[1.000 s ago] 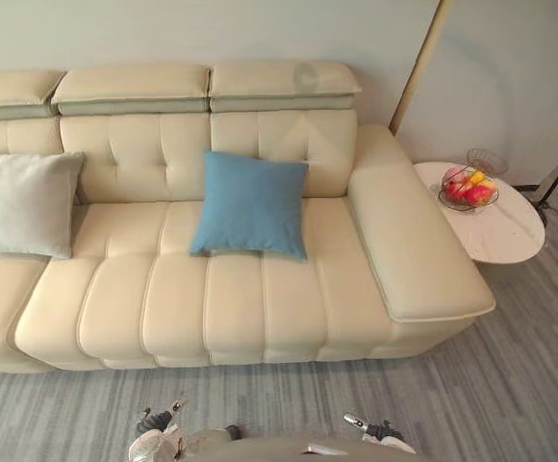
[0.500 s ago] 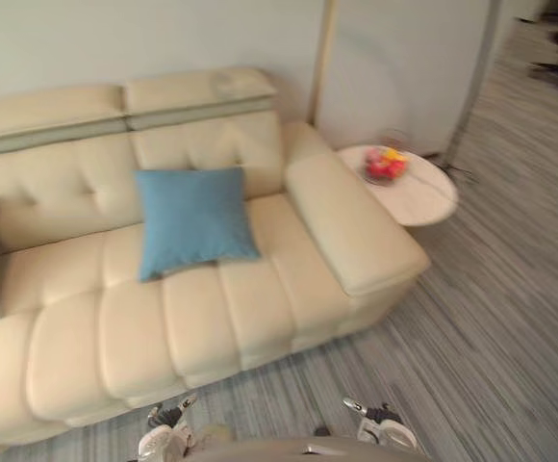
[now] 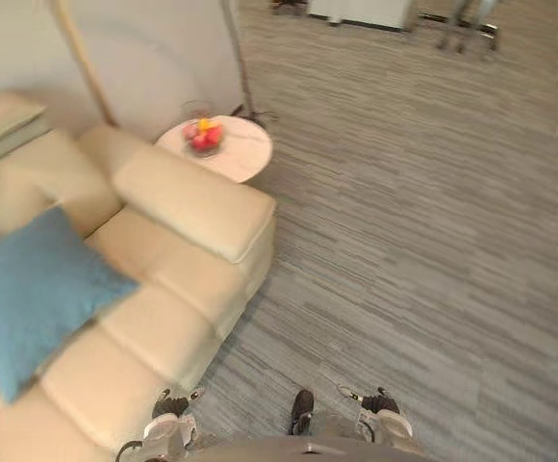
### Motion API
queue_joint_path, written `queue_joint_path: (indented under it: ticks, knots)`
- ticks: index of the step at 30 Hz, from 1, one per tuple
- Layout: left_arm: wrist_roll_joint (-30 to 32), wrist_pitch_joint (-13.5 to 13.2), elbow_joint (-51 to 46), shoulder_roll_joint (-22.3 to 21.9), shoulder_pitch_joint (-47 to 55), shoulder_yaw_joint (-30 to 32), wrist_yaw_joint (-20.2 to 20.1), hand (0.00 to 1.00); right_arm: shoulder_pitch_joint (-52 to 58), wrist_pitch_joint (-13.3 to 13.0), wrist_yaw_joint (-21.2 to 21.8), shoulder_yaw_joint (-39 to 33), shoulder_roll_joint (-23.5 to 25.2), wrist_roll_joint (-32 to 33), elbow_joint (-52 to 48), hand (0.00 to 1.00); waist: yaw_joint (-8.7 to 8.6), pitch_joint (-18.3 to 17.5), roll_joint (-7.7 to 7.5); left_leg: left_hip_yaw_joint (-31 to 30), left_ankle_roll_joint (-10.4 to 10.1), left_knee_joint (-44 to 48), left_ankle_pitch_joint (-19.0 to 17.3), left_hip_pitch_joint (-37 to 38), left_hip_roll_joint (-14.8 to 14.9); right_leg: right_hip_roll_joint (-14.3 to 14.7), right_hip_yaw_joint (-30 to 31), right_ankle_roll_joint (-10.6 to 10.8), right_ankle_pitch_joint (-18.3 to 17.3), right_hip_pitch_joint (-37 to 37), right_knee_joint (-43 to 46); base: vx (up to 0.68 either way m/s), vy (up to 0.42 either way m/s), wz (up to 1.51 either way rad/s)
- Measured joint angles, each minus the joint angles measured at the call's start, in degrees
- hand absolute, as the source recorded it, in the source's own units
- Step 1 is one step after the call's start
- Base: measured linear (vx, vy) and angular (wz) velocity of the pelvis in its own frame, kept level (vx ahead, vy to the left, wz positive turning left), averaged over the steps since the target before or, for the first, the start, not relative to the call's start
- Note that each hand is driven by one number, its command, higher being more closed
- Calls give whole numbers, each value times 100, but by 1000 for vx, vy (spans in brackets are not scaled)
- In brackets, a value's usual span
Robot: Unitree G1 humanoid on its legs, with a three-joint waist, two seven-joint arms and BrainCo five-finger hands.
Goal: Pick up cushions and gather them together orderly.
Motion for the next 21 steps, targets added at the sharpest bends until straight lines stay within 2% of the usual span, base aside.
queue_joint_path:
  ticks: [1, 2, 3, 4, 5, 6, 7, 8, 9, 10, 11, 13, 15, 16, 17, 19, 20, 21]
  knots:
    - [0, -2, -7, 12, -9, -143, 0, 0, -19, 3, -1, -28, -29, 0, 49, 0, -56, 12, -20, 67, -152, 50, -44, 45, -32, -284, -282, -29, -329, -20, 494, 123, -182, -75]
    - [7, -9, 16, 148, -102, -284, -32, 0, -61, 29, 7, -60, -86, -2, 300, 0, -54, 48, -149, 151, -338, 242, -148, 68, -199, -420, -573, 177, -553, -13, 627, 98, -161, -115]
    - [15, 31, 279, 150, -180, -291, -39, 0, -109, 37, 5, -5, -174, -1, 441, 0, -50, 33, -20, 76, -190, 218, -38, 9, -113, -23, -215, 146, -272, 30, 77, 45, -205, -150]
    - [34, 45, 350, 165, -119, -317, -40, 0, -162, 51, 4, 74, -237, -1, 488, 0, -28, 23, 3, -43, -146, 90, -81, 6, -175, 218, 50, 228, -41, 83, -354, -60, -160, -223]
    - [41, 37, 343, 181, 5, -408, -51, 0, -365, 84, -3, 108, -285, 8, 673, 0, 103, 16, 133, -167, 69, -77, -113, -53, -297, 706, 626, 806, 456, 325, -1429, -32, -175, -219]
    - [49, -1, 339, 116, -8, -423, -32, 0, -472, 76, -20, 105, -360, 50, 668, 0, 59, 70, 221, -145, 39, 343, -45, -190, 24, 560, 161, -168, -225, 327, -637, 10, -115, -206]
    - [83, -4, 211, 245, 21, -460, -56, 0, -364, 76, -43, 135, -375, 123, 660, 0, -10, 165, 21, -46, -150, 981, -125, -269, 208, 217, 21, 377, -478, 565, -404, 90, -127, -118]
    - [91, -9, 228, 240, -4, -487, -55, 0, -345, 77, -55, 129, -451, 128, 731, 0, 37, 279, 283, -193, -278, 1322, -376, -267, 487, 508, 258, 345, -438, 601, -346, 11, -112, -118]
    - [83, 11, 206, 302, 36, -518, -72, 0, -322, 81, -77, 145, -452, 216, 755, 0, -37, 283, 325, -647, -9, 2439, -631, -738, 804, 866, 619, 257, -232, 682, -696, -16, -142, -158]
    - [85, 1, 118, 296, -14, -453, -63, 0, -304, 79, -78, 86, -446, 281, 843, 0, -19, 371, 205, -1366, 147, 2980, -748, -1215, 511, 929, 986, 212, -85, 714, -898, -31, -104, -187]
    - [85, -4, -4, 276, -39, -480, -61, 0, -229, 83, -90, -13, -451, 387, 941, 0, 30, 415, 150, -2117, 39, 2949, -835, -1542, 128, 988, 1285, 271, 69, 853, -1184, 26, -43, -157]
    - [82, -5, -51, 244, -60, -531, -54, 0, -139, 87, -96, -145, -430, 544, 939, 0, 68, 437, 106, -2850, -26, 2302, -836, -1748, -274, 1055, 1728, 366, 215, 1027, -1471, 45, 51, -126]
    - [82, 6, -144, 196, -60, -499, -24, 0, -95, 85, -111, -161, -410, 571, 862, 0, 117, 436, 117, -3335, -20, 1744, -796, -1900, -447, 1142, 2100, 426, 271, 1072, -1550, 62, 121, -106]
    - [82, 8, -208, 169, -48, -458, -11, 0, -101, 83, -120, -178, -384, 577, 840, 0, 172, 435, 116, -3655, -79, 1439, -716, -1983, -532, 1181, 2323, 446, 284, 1043, -1552, 75, 159, -138]
    - [84, 3, -269, 137, -27, -422, 13, 0, -46, 84, -130, -335, -330, 578, 837, 0, 294, 400, 99, -3941, -51, 1210, -228, -1960, -641, 1229, 2657, 463, 281, 1004, -1568, 95, 168, -139]
    - [83, 20, -255, 154, -30, -397, 14, 0, -78, 85, -151, -410, -194, 580, 774, 0, 278, 357, 72, -3783, 105, 1222, -170, -1923, -646, 1250, 2954, 527, 280, 980, -1588, 162, 198, -104]
    - [84, 29, -262, 153, -27, -396, 10, 0, -15, 88, -187, -425, -156, 580, 632, 0, 244, 318, 22, -3601, 110, 1166, -228, -1882, -637, 1204, 3055, 577, 269, 946, -1570, 188, 210, -89]
    - [83, 30, -266, 198, -25, -394, 11, 0, 115, 84, -200, -527, -37, 579, 471, 0, 252, 301, -76, -3318, 205, 1098, -235, -1796, -628, 1120, 3128, 670, 176, 855, -1431, 203, 205, -102]
